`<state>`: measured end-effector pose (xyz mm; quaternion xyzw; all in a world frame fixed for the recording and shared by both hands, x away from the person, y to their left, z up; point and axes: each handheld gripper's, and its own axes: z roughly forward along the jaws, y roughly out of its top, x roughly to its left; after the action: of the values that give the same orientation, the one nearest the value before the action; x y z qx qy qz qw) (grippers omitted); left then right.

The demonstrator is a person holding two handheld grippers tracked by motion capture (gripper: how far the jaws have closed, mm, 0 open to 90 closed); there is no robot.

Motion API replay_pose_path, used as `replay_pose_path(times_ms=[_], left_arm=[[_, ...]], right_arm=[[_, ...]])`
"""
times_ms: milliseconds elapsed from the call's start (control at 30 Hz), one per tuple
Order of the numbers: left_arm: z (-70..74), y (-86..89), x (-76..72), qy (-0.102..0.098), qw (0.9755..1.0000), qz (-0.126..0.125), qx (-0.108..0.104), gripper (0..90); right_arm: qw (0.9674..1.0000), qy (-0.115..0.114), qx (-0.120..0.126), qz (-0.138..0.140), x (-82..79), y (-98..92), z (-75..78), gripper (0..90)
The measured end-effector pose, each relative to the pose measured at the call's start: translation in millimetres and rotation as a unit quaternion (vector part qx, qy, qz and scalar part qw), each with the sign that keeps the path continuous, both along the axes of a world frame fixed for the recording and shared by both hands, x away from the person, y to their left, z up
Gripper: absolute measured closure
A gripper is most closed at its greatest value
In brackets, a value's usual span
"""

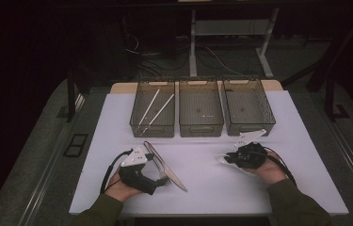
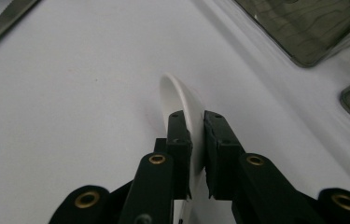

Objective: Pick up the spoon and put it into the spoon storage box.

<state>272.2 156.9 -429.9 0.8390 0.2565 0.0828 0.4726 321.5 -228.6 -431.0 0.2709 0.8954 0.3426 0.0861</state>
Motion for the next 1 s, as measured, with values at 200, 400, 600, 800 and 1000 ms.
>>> replay_pose_path(times_ms=[200, 400, 600, 800, 1000], left_arm=[[0.3, 0.4, -0.1, 0.000, 1.0000, 0.001, -0.003, 0.0], [0.4, 1.3, 0.9, -0.002, 1.0000, -0.001, -0.006, 0.0], [0.2, 1.4, 0.6, -0.001, 1.0000, 0.000, -0.010, 0.0], [0.4, 3.0, 1.4, 0.000, 0.9999, 0.003, -0.015, 0.0], [0.5, 2.4, 1.6, 0.002, 0.9998, -0.001, -0.019, 0.0]], right_arm=[[0.9999, 0.003, 0.014, -0.006, -0.3, -3.4, 11.3, 81.4], [0.9995, 0.001, 0.030, -0.013, 3.4, -4.8, 24.2, 81.4], [0.9987, -0.002, 0.047, -0.017, 8.2, -7.1, 36.2, 81.4], [0.9978, -0.005, 0.063, -0.021, 18.0, -10.4, 44.3, 81.4], [0.9963, -0.010, 0.080, -0.030, 29.8, -14.4, 57.2, 81.3]])
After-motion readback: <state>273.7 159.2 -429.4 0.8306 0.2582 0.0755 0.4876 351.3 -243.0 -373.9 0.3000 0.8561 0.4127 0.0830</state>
